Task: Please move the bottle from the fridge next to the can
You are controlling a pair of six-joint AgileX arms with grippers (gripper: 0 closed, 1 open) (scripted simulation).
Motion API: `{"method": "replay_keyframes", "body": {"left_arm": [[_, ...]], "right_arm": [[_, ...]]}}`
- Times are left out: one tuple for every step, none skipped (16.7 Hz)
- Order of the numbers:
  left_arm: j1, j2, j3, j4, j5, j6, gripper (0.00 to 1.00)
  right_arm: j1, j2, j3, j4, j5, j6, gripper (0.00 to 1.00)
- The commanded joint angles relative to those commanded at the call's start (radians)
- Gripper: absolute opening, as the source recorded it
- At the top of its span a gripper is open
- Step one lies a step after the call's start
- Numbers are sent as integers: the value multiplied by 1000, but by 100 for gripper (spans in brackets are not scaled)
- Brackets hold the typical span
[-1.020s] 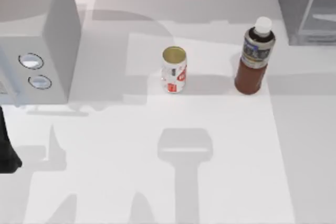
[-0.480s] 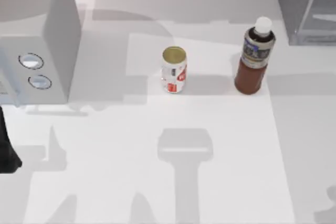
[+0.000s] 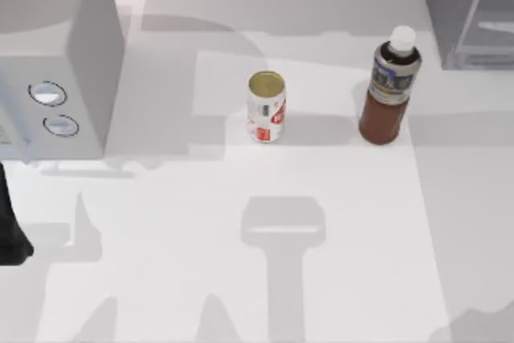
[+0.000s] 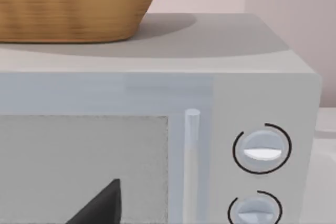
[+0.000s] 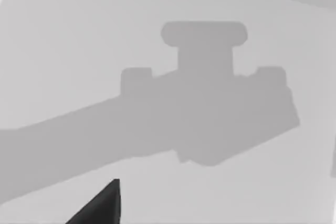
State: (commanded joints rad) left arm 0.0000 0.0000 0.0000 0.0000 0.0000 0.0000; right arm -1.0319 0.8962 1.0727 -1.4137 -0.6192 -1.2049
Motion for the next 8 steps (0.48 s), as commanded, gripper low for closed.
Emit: {"method": "replay_keyframes", "body": {"left_arm": [[0, 0, 0, 0, 0, 0, 100], [0, 0, 0, 0, 0, 0, 100], [0, 0, 0, 0, 0, 0, 100], [0, 0, 0, 0, 0, 0, 100], [0, 0, 0, 0, 0, 0, 100], [0, 0, 0, 0, 0, 0, 100], [0, 0, 0, 0, 0, 0, 100], [0, 0, 0, 0, 0, 0, 100]], "right_arm": [[-104, 122, 32, -2, -44, -123, 100], [-204, 239, 62, -5, -86, -237, 100], [-299, 349, 91, -9, -125, -341, 100], [-387, 451, 118, -14, -161, -434, 100], [-467, 543, 144, -19, -194, -517, 100], [-539, 625, 167, -23, -224, -590, 100], [-601, 696, 187, -27, -250, -652, 100], [-653, 758, 204, -31, -273, -704, 100]]}}
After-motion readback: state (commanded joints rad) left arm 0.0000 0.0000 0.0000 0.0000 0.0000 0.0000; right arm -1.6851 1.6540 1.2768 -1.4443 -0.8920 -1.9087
